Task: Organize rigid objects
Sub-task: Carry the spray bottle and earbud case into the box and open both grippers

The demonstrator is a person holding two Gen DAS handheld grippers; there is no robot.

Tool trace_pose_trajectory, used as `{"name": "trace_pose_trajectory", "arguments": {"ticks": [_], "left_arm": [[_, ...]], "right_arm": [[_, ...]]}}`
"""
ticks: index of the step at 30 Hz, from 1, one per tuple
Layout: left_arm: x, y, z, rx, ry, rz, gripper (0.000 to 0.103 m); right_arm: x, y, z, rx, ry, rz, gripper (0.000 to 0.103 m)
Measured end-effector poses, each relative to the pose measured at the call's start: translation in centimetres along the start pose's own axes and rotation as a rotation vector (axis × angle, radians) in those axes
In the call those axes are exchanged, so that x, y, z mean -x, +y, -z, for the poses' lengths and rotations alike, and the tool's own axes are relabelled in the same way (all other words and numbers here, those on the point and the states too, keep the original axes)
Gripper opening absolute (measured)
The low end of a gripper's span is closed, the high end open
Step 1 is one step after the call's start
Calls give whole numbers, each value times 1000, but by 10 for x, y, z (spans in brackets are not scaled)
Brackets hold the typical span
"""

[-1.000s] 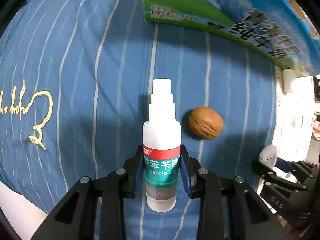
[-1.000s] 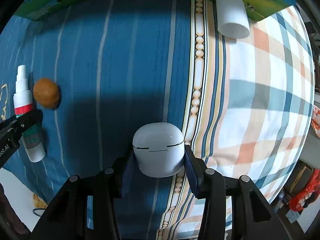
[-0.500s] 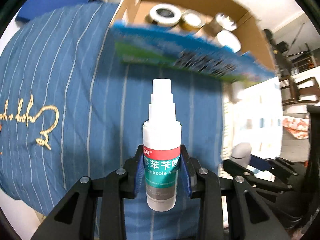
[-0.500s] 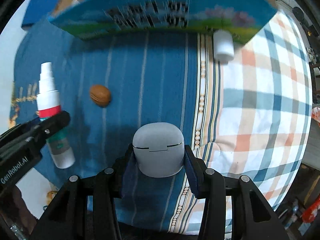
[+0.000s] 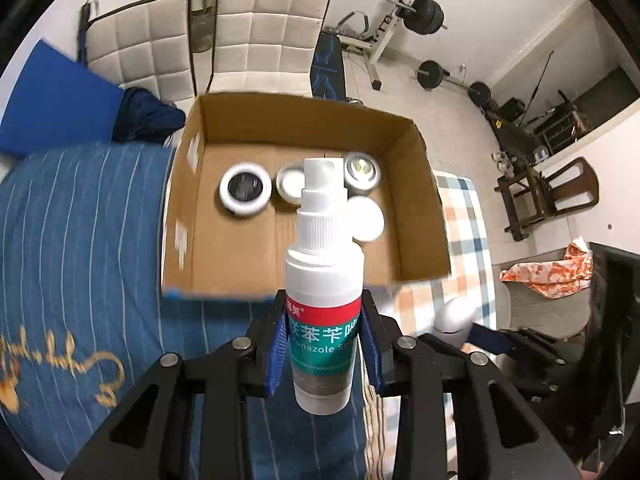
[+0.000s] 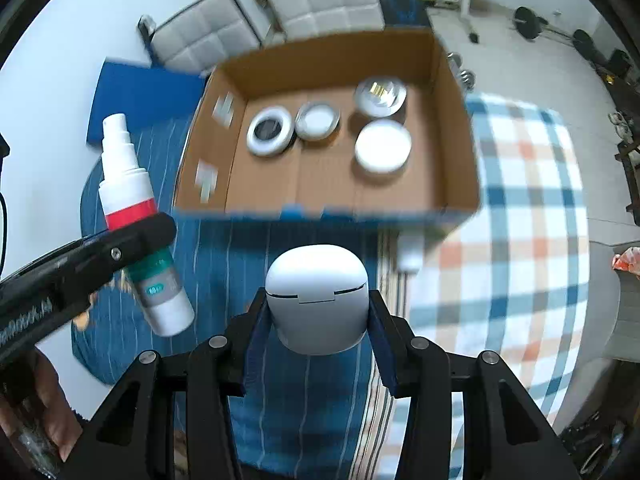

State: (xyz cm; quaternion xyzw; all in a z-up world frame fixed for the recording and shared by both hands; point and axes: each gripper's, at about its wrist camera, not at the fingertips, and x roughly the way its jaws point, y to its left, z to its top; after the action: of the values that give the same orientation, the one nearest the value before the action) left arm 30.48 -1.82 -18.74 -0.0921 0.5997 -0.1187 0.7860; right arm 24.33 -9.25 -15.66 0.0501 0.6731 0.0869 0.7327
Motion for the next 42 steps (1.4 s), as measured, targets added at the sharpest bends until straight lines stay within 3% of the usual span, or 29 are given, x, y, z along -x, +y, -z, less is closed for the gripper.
{"name": "trace_pose_trajectory", "arguments": {"ticks": [6, 10, 19, 34, 42], "left_arm": [[-62, 12, -56, -9, 134, -5, 30], [-111, 19, -75, -14, 242, -43, 30], [-206, 31, -74, 4, 448, -84, 30], [-223, 31, -90, 22, 435, -68, 29], [-226, 15, -84, -7, 472, -31, 30]], "right_arm": [[-12, -22, -55, -27, -22, 77, 49], [-40, -43, -87, -60, 23, 138, 49], [-130, -70, -122, -71, 158, 273, 49], [-186, -64, -123, -5, 296, 334, 49], [-192, -69, -122, -39, 344, 293, 49]]}}
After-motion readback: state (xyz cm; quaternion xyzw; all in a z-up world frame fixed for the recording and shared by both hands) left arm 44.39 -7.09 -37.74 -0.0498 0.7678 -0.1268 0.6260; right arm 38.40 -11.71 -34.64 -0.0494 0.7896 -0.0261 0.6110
